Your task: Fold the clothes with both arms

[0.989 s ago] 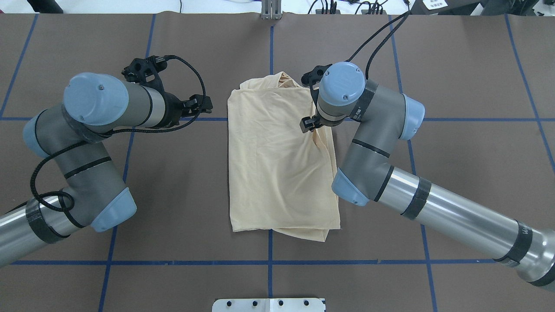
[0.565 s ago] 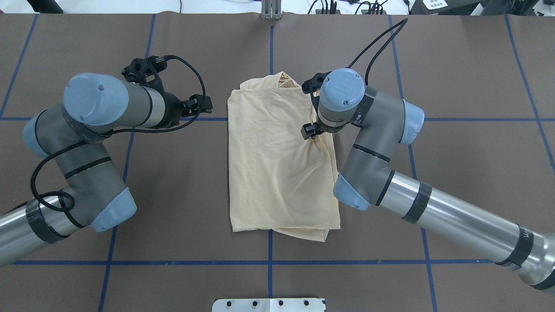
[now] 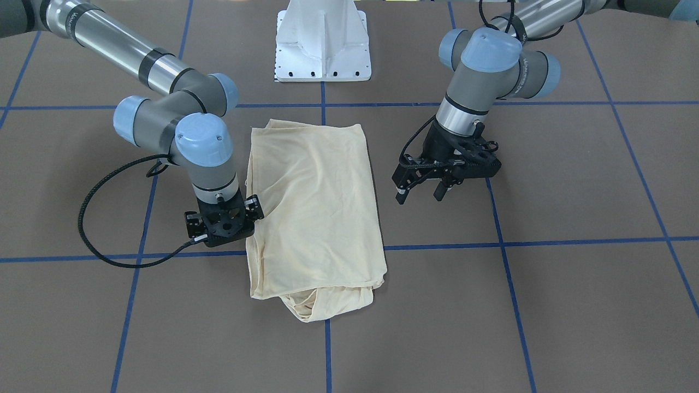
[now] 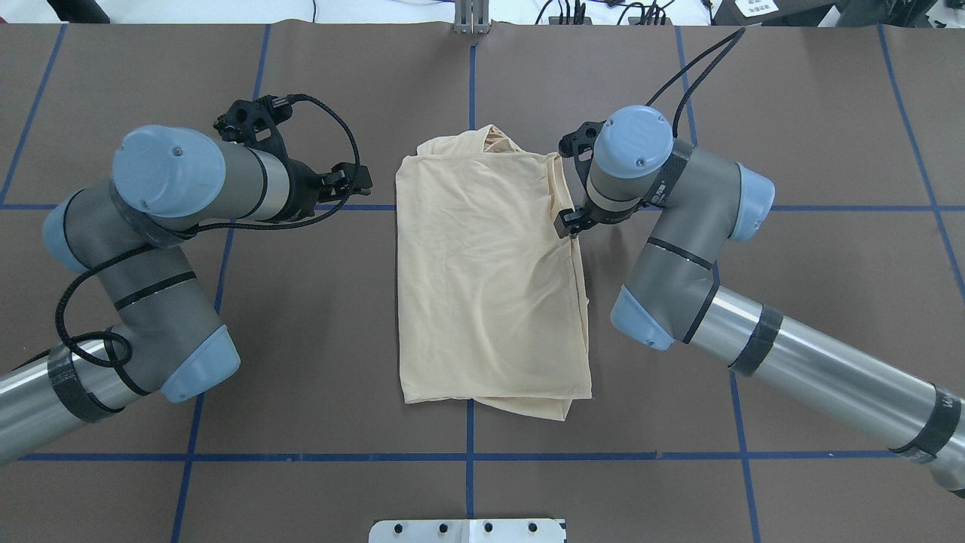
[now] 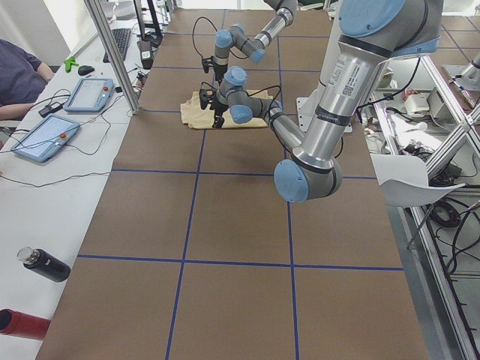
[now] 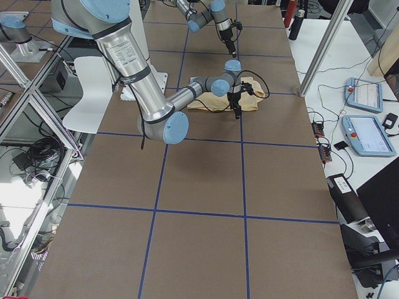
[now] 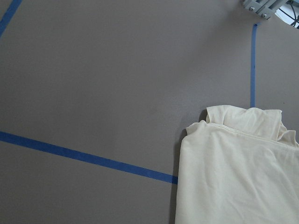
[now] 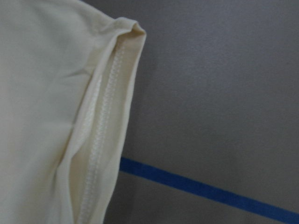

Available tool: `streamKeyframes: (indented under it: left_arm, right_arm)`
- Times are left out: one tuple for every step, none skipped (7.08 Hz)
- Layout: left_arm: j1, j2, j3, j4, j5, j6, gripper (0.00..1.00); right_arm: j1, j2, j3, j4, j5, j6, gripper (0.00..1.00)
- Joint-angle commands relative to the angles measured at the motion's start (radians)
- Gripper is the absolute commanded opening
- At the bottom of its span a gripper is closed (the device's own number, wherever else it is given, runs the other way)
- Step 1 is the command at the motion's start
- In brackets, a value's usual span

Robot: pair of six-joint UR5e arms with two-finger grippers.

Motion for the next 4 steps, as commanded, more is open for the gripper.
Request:
streamKeyframes:
  left_arm:
    - [0.0, -0.002, -0.001, 0.001, 0.0, -0.003, 1.0]
    - [0.003, 0.001, -0.004, 0.0, -0.001, -0.003, 1.0]
    - [0.014, 0.002, -0.012, -0.002, -0.05, -0.065, 1.0]
    - [0.09, 0.005, -0.038, -0.011, -0.078, -0.163, 1.0]
  right_arm:
    - [0.057, -0.02, 0.028, -0.005, 0.07, -0.035, 1.0]
    - [0.06, -0.022, 0.063, -0.01, 0.093, -0.028, 1.0]
    - [0.065, -0.046, 0.115, -0.011, 0.133, -0.017, 1.0]
    - [0.067, -0.092, 0.178, -0.01, 0.179, 0.027, 1.0]
